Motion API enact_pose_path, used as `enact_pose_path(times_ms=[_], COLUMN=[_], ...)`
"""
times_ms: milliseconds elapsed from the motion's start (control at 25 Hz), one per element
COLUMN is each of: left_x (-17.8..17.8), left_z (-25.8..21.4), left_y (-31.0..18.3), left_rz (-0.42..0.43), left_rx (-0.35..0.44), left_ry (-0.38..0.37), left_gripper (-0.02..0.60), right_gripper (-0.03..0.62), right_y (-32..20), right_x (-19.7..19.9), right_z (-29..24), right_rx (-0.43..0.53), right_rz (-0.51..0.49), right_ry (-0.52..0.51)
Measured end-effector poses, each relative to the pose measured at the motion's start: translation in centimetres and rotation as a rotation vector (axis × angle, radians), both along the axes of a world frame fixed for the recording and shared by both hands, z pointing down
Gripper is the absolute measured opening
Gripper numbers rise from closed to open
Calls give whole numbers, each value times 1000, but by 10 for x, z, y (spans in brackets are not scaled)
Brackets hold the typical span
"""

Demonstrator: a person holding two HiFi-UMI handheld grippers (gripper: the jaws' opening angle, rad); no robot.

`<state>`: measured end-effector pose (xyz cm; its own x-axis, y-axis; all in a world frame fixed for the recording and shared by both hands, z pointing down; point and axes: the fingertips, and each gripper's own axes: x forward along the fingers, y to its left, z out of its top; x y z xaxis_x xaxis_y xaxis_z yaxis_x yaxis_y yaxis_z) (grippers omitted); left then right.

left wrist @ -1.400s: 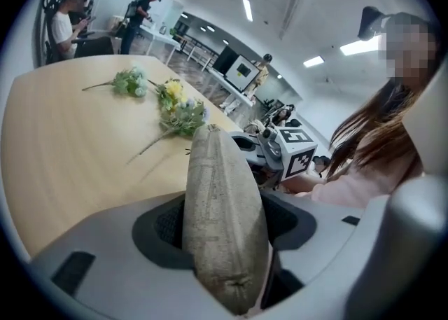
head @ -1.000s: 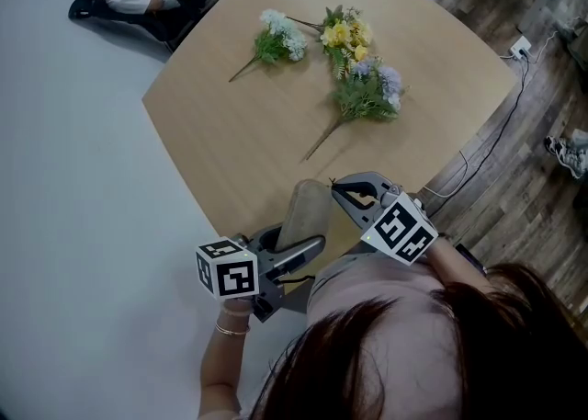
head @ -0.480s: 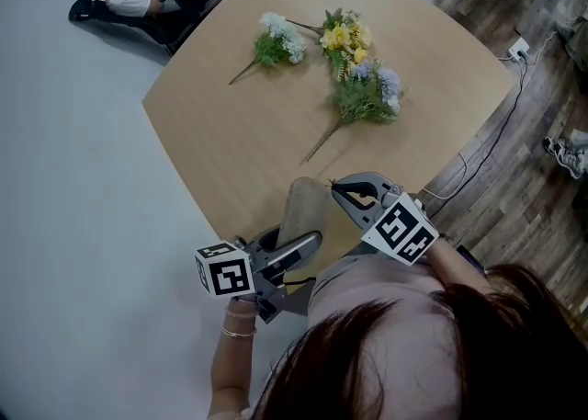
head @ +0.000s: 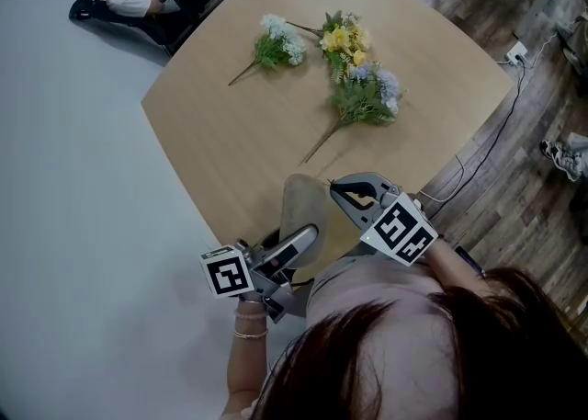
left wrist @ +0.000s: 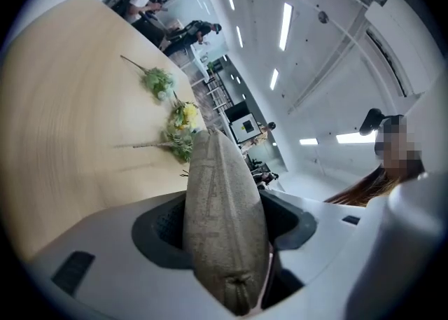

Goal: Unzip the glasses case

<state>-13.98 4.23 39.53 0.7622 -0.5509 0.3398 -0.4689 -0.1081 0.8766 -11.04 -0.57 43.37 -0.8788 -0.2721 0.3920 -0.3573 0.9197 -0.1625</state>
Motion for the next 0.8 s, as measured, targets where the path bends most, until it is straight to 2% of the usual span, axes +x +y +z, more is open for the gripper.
enact_pose_path(times_ms=[280,440,800], left_x=[-4,-5,-7], left_z=[2,3,5], left_y=[-2,-3,-11], left_rz=[-63,-117,-163], left_rx=[-2,-23,-18], left_ry=[46,117,157], left_gripper=[278,278,278], right_gripper=[14,14,14], right_y=[1,1,1], right_x=[-1,-3,-3], right_z=[-1,-2,1], right_rx=[8,8,-8], right_rz=[-11,-16,-17], right_ry=[11,14,16])
